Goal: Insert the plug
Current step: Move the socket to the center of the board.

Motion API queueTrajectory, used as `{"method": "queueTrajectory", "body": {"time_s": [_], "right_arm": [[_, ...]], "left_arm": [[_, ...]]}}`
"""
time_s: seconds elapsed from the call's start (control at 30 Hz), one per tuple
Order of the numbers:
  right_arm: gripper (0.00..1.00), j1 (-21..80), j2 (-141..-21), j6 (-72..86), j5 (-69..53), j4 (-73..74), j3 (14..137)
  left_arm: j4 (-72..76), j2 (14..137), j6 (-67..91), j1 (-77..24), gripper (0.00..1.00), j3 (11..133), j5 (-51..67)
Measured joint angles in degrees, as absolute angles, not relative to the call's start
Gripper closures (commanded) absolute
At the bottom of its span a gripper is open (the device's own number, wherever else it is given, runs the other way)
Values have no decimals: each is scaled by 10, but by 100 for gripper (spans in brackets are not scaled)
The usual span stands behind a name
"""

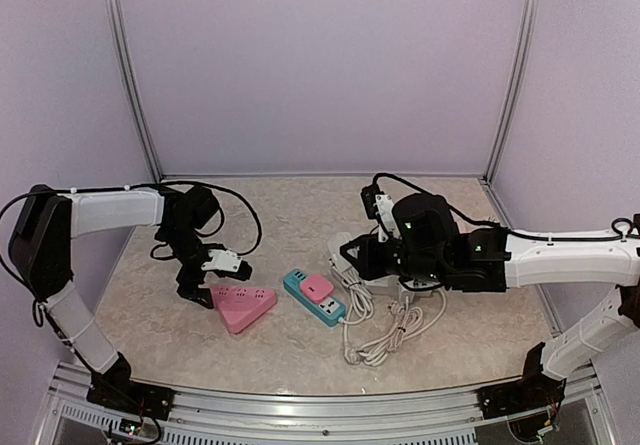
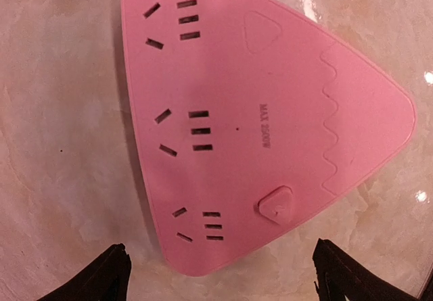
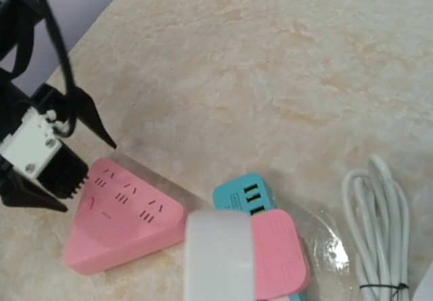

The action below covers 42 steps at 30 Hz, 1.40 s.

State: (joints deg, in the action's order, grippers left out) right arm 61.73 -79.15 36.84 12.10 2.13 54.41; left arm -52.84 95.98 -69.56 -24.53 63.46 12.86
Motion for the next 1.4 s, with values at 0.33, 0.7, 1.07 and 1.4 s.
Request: {"method": "queueTrajectory", "body": {"time_s": [0.33, 0.7, 1.07, 1.4], "right_arm": [[100, 618, -790, 369, 122, 24, 543], [100, 632, -773, 364, 130, 37, 543], [100, 648, -771, 353, 134, 44, 543], [100, 656, -747, 306, 131, 73, 543]], "left_arm": [[-514, 1014, -814, -265, 13, 657, 111], [-495, 999, -805, -361, 24, 613, 121], [-462, 959, -701, -509, 26, 561, 134], [-452, 931, -583, -537, 3, 556, 150]]}}
